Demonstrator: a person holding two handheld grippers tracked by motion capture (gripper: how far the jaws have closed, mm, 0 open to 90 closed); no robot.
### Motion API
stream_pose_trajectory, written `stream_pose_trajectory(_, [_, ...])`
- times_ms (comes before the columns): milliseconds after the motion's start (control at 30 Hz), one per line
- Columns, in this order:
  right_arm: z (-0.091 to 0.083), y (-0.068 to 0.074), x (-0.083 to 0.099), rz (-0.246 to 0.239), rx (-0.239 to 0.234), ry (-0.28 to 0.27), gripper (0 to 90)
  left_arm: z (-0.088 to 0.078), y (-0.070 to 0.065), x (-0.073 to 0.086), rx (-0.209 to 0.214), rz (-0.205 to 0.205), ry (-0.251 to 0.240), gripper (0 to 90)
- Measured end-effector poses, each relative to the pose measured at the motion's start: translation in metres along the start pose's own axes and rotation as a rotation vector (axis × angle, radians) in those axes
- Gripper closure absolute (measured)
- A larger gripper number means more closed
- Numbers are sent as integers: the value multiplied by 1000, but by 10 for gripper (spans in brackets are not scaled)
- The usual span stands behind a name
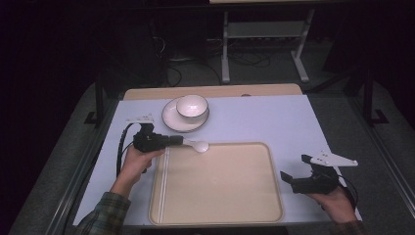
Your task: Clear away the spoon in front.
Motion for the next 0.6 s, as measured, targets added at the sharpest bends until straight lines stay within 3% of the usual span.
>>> stream_pose_trajectory(300, [0,1,0,-3,0,3,0,-4,14,13,-5,-21,34,848])
stream_pose_trajectory(467, [1,1,0,-7,-2,4,0,-3,26,24,-91,11,102,806])
stream_pose_trajectory(600, [1,1,0,-8,-3,5,0,1,30,29,-122,20,130,789])
Point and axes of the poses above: each handheld gripper's, and its own axes: z roughly forward along the jaws, x roughly out of its underside, y roughly to its left, the point moved 5 cm from there along z, roughly forward along the jaws, and after that the axes turned 1 degree about x, right-handed, at the moved point
